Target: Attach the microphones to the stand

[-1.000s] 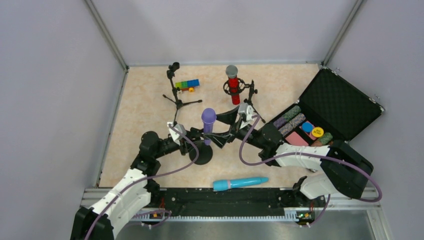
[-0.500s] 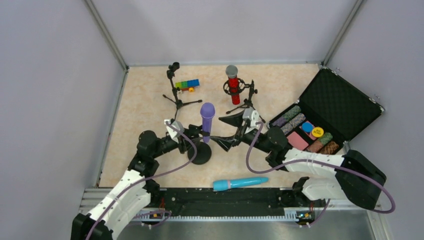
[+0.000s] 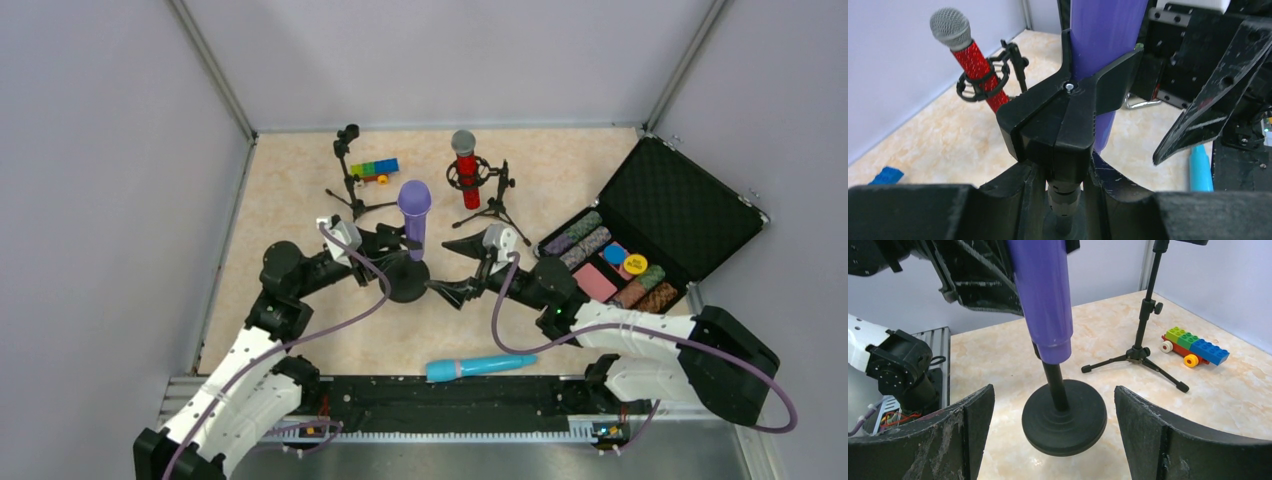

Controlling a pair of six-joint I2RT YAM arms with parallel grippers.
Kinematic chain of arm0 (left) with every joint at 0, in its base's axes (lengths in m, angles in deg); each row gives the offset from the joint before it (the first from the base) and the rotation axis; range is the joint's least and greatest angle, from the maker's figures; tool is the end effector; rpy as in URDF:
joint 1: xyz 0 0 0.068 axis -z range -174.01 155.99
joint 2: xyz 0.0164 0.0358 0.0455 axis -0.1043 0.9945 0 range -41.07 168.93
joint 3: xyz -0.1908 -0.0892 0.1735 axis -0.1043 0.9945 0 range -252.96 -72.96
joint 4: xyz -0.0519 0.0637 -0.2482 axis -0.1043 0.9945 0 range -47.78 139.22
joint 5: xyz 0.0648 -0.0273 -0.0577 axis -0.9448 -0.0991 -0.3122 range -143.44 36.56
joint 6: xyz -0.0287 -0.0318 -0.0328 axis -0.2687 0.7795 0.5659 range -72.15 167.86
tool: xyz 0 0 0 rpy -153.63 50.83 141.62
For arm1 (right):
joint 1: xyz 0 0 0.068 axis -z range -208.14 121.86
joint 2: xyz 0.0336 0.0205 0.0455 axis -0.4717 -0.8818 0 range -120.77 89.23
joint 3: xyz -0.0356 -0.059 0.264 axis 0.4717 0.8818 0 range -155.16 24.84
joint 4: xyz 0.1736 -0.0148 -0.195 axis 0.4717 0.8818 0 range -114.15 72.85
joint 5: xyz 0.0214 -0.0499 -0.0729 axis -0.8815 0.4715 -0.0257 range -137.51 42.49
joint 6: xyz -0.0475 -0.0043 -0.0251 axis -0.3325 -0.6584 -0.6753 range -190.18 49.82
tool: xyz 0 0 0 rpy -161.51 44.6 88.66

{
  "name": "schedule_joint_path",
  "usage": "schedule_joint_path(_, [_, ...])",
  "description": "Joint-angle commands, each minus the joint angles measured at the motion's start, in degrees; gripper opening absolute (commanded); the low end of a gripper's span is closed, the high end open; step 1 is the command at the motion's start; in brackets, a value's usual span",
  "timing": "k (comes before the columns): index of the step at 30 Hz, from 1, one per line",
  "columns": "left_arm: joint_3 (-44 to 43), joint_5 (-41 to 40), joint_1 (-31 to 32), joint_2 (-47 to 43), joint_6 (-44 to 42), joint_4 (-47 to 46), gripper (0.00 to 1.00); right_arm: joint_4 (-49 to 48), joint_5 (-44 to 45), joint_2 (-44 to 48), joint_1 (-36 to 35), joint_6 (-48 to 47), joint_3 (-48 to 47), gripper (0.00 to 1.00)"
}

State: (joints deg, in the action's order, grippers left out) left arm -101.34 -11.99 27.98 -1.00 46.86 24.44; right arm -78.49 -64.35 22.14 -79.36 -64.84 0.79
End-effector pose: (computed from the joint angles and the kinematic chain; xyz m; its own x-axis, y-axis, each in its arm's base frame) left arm 0.1490 -0.0857 0.3033 0.1138 -0.0319 -0.9930 0.8892 0.4491 0.0875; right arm 0.1442 0.1960 0.2546 0.0363 0.1874 -0.9816 -0.9314 0.3623 0.0347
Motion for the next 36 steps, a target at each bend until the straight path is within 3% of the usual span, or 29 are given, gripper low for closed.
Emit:
schedule_joint_path(1, [-6.17, 1.61, 1.95, 0.93, 0.31, -5.43, 0.0, -1.95, -2.21, -0.69, 0.07, -1.41, -0.8, 0.87])
schedule_joint_path(18, [-14.97, -2.35, 13.07, 9.77, -1.9, -7.22, 0.0, -4.39, -4.98, -6.31, 0.07, -2.73, -2.53, 0.81])
schedule_joint_path(36, [-17.62, -3.66, 14.66, 10.26, 1.58, -12.15, 0.0, -6.04, 0.25, -10.9, 0.07, -5.04, 0.07, 0.77])
